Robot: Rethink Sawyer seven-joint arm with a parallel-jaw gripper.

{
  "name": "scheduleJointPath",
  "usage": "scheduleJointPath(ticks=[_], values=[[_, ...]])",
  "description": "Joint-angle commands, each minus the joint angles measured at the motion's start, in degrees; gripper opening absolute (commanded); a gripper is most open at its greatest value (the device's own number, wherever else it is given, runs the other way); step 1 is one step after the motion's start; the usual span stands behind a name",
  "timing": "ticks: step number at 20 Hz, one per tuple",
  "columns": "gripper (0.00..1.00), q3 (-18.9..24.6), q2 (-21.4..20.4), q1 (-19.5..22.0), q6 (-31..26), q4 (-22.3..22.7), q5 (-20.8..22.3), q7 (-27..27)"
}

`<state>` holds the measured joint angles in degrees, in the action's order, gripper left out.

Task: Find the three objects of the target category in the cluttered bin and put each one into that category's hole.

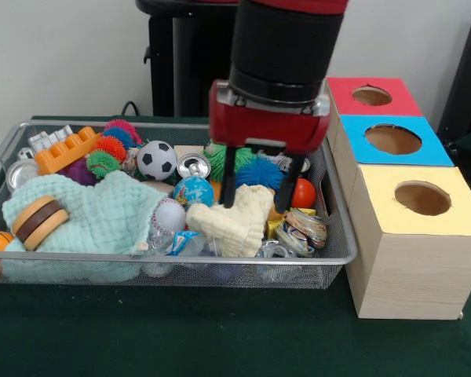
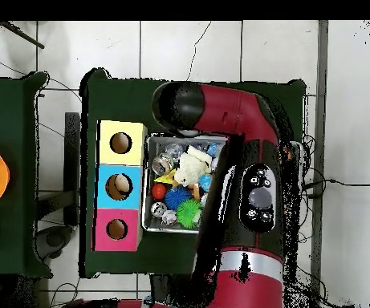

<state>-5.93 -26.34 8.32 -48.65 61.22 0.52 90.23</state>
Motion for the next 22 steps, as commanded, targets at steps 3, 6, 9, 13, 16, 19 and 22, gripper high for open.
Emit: scheduleJointPath(ticks=[3,6,9,13,16,19,22], values=[[1.0,5.01,6.19,5.89,-5.28,-3.69,3.14,-4.9],[1.0,5.33,6.62,5.89,-5.14,-4.46,3.42,-4.89],[1.0,5.22,5.62,5.42,-4.13,-2.62,3.43,-3.77],[1.0,5.24,4.43,4.62,-2.56,0.58,3.09,-1.98],[1.0,6.17,3.72,4.43,-1.39,3.62,2.37,-1.41],[1.0,6.74,1.9,3.97,-0.72,7.56,1.37,-0.02],[1.0,7.03,1.02,3.48,-0.21,9.15,1.19,0.8]])
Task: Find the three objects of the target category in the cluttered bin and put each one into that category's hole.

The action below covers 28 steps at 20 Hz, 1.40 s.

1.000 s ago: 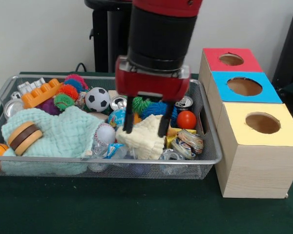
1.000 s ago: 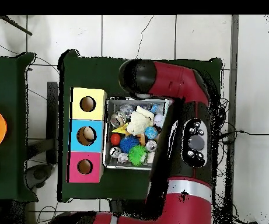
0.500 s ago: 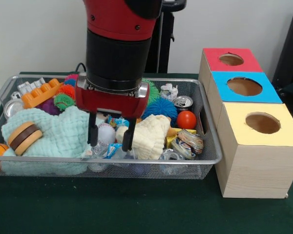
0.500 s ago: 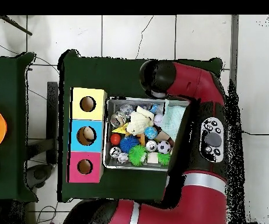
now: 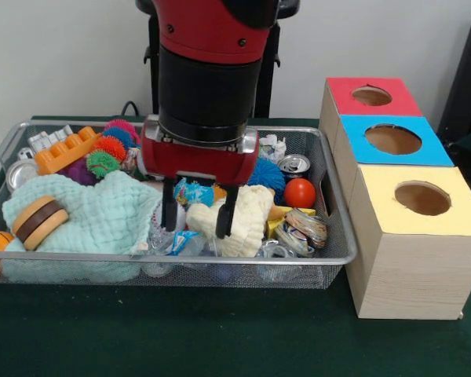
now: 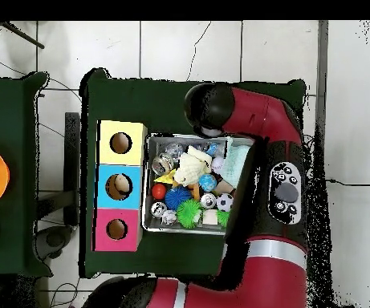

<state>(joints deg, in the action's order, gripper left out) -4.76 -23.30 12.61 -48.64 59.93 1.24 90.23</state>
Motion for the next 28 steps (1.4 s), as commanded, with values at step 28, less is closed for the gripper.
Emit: scheduleJointPath(ticks=[28], values=[[1.0,7.43,1.99,2.1,10.21,13.81,5.83,-0.38]])
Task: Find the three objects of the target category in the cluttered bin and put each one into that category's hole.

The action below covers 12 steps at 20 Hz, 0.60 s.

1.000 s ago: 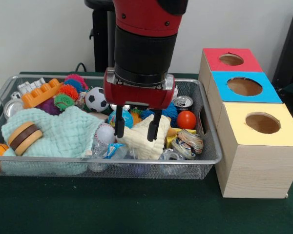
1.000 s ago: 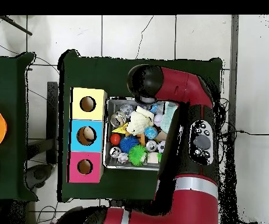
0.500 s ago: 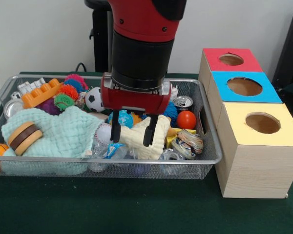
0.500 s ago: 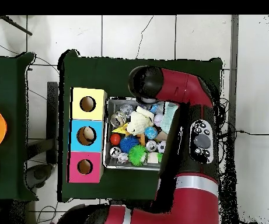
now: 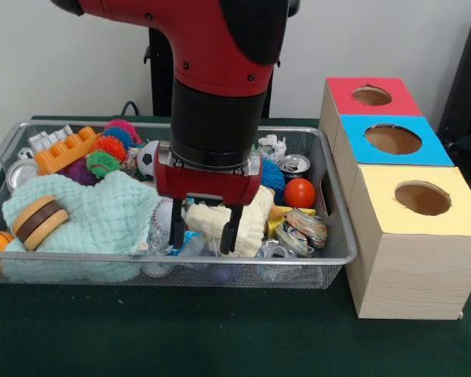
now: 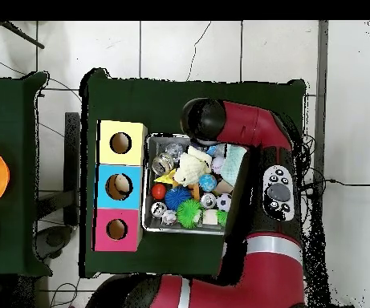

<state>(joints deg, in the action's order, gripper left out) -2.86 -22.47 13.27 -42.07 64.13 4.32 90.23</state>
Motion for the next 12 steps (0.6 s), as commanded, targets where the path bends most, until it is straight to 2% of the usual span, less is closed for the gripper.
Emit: scheduleJointPath(ticks=[1,9,12], values=[[1.0,5.48,1.18,1.44,4.18,10.16,2.85,-0.12],[1.0,4.53,-0.54,0.8,7.19,16.14,3.29,1.67],[1.0,4.51,0.74,0.59,6.86,14.44,3.22,1.5]])
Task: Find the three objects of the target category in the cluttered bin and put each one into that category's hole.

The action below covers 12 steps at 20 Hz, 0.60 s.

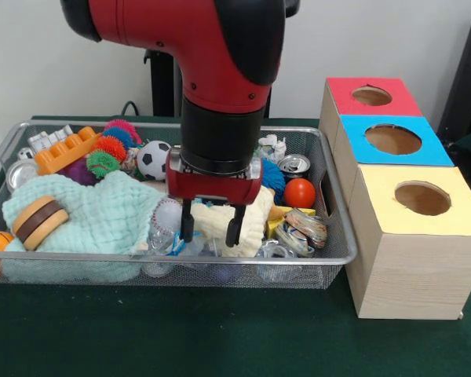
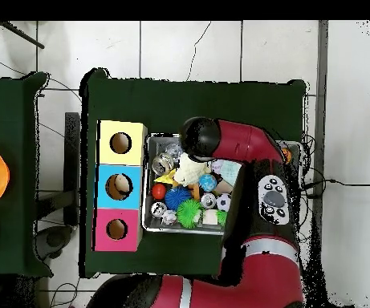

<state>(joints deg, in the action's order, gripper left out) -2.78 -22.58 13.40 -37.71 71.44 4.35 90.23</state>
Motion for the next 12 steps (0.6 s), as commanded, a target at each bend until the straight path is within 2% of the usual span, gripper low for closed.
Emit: scheduleJointPath(ticks=[1,12], values=[[1.0,4.43,1.07,0.45,3.08,7.28,3.26,1.63],[1.0,2.48,3.83,-1.03,9.7,6.48,4.16,4.85]])
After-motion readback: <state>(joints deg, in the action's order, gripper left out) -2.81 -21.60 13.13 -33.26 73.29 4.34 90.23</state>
